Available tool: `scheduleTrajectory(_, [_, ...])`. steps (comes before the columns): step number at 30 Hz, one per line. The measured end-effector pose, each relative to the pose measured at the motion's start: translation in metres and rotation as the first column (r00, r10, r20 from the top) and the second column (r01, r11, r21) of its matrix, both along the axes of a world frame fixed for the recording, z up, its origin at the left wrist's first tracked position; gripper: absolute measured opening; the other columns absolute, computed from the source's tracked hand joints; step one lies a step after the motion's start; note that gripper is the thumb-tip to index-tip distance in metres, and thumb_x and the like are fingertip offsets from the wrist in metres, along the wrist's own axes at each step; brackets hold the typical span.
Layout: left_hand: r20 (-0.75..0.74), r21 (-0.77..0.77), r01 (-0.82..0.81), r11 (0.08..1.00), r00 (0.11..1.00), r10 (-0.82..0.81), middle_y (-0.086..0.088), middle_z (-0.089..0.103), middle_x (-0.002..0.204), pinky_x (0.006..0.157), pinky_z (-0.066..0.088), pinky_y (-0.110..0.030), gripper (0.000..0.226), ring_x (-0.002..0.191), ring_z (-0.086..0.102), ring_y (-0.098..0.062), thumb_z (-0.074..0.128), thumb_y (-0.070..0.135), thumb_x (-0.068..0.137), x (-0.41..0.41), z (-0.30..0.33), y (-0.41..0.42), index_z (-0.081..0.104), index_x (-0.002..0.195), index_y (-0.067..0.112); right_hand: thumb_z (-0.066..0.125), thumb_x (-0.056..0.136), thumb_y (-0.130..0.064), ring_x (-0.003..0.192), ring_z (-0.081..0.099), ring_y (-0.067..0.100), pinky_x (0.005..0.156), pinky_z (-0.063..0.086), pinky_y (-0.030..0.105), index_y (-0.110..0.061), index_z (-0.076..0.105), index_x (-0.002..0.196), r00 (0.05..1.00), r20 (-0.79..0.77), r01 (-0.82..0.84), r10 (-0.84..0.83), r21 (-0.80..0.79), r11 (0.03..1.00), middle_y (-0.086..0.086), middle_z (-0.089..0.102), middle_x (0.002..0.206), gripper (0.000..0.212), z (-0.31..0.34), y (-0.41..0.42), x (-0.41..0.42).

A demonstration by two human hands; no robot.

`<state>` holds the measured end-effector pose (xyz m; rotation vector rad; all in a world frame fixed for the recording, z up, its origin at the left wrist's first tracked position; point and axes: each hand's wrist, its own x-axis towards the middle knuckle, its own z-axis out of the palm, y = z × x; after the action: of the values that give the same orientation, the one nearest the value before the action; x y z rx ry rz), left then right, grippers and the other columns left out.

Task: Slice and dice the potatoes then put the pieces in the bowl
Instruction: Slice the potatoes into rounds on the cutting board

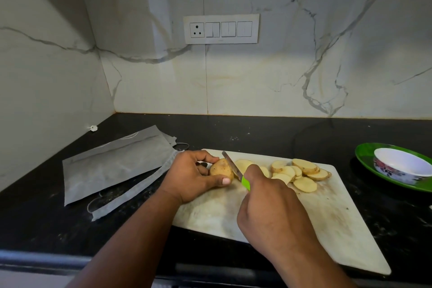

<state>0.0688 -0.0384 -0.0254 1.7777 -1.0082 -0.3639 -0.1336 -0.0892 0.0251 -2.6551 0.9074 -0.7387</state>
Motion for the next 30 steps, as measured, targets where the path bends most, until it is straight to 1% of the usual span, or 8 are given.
scheduleTrajectory(5, [0.009,-0.012,-0.002,1.0,1.0,0.002,-0.02,0.076,0.084,0.08,0.061,-0.054,0.064,0.084,0.069,-0.047,0.094,0.055,0.047,0.003,-0.004,-0.002,0.075,0.1,0.024,0.053,0.094,-0.026,0.069,0.055,0.007,0.05,0.035,0.015,-0.033,0.04,0.125,1.0,-0.001,0.009,-0.009,0.006,1.0,-0.012,0.054,0.081,0.035,-0.004,0.0,0.002])
scheduleTrajectory(8, [0.008,-0.022,0.009,1.0,1.0,-0.008,-0.014,0.077,0.082,0.076,0.062,-0.044,0.056,0.072,0.071,-0.034,0.095,0.043,0.051,0.002,-0.001,-0.002,0.075,0.099,0.02,0.052,0.093,-0.024,0.068,0.052,0.007,0.049,0.031,0.016,-0.032,0.041,0.123,1.0,0.01,0.007,-0.007,-0.002,1.0,-0.011,0.049,0.077,0.033,-0.006,-0.001,0.004])
scheduleTrajectory(11, [-0.019,-0.036,0.033,0.999,0.999,-0.034,-0.004,0.079,0.082,0.075,0.064,-0.035,0.051,0.073,0.074,-0.018,0.096,0.036,0.055,0.001,0.0,-0.002,0.075,0.098,0.017,0.054,0.093,-0.024,0.069,0.049,0.008,0.049,0.029,0.017,-0.03,0.043,0.124,1.0,0.005,0.009,-0.009,0.001,1.0,-0.01,0.047,0.078,0.033,-0.005,-0.005,0.01])
scheduleTrajectory(16, [0.038,-0.057,0.043,0.997,0.998,-0.041,0.004,0.078,0.089,0.077,0.064,-0.037,0.041,0.081,0.074,-0.026,0.098,0.032,0.061,0.003,-0.003,-0.004,0.075,0.094,0.022,0.054,0.091,-0.02,0.071,0.045,0.015,0.047,0.024,0.019,-0.027,0.045,0.124,1.0,-0.028,-0.002,0.002,0.002,1.0,-0.007,0.045,0.083,0.035,-0.001,-0.009,0.023])
scheduleTrajectory(22, [0.007,-0.065,0.035,0.997,0.999,-0.035,0.005,0.077,0.083,0.069,0.06,-0.026,0.036,0.07,0.071,-0.01,0.098,0.024,0.066,0.003,-0.005,-0.005,0.074,0.093,0.018,0.052,0.092,-0.022,0.072,0.046,0.012,0.051,0.026,0.019,-0.031,0.042,0.133,0.999,-0.043,-0.016,0.017,0.03,0.999,-0.01,0.045,0.081,0.043,-0.014,-0.001,0.004])
scheduleTrajectory(24, [-0.003,-0.065,0.04,0.997,0.999,-0.04,0.001,0.078,0.085,0.072,0.061,-0.029,0.038,0.072,0.071,-0.012,0.098,0.023,0.065,0.004,-0.006,-0.005,0.074,0.093,0.016,0.051,0.092,-0.022,0.073,0.046,0.013,0.052,0.027,0.02,-0.031,0.042,0.133,0.999,-0.035,-0.018,0.019,0.037,0.999,-0.01,0.046,0.082,0.043,-0.016,-0.001,0.001])
scheduleTrajectory(27, [-0.003,-0.07,0.056,0.996,0.998,-0.056,0.003,0.078,0.084,0.071,0.06,-0.025,0.037,0.071,0.07,-0.009,0.097,0.019,0.065,0.003,-0.005,-0.005,0.074,0.094,0.012,0.051,0.09,-0.02,0.072,0.048,0.015,0.052,0.029,0.022,-0.029,0.046,0.126,1.0,-0.024,-0.013,0.014,0.032,0.999,-0.008,0.048,0.082,0.038,-0.014,-0.008,0.013])
scheduleTrajectory(30, [0.022,-0.077,0.07,0.995,0.997,-0.068,0.004,0.078,0.086,0.073,0.061,-0.026,0.04,0.073,0.07,-0.011,0.096,0.027,0.063,0.001,-0.004,-0.004,0.075,0.094,0.014,0.052,0.088,-0.017,0.07,0.047,0.016,0.049,0.029,0.024,-0.024,0.049,0.12,0.999,-0.018,-0.027,0.027,0.04,0.999,-0.006,0.046,0.079,0.034,-0.012,-0.012,0.028])
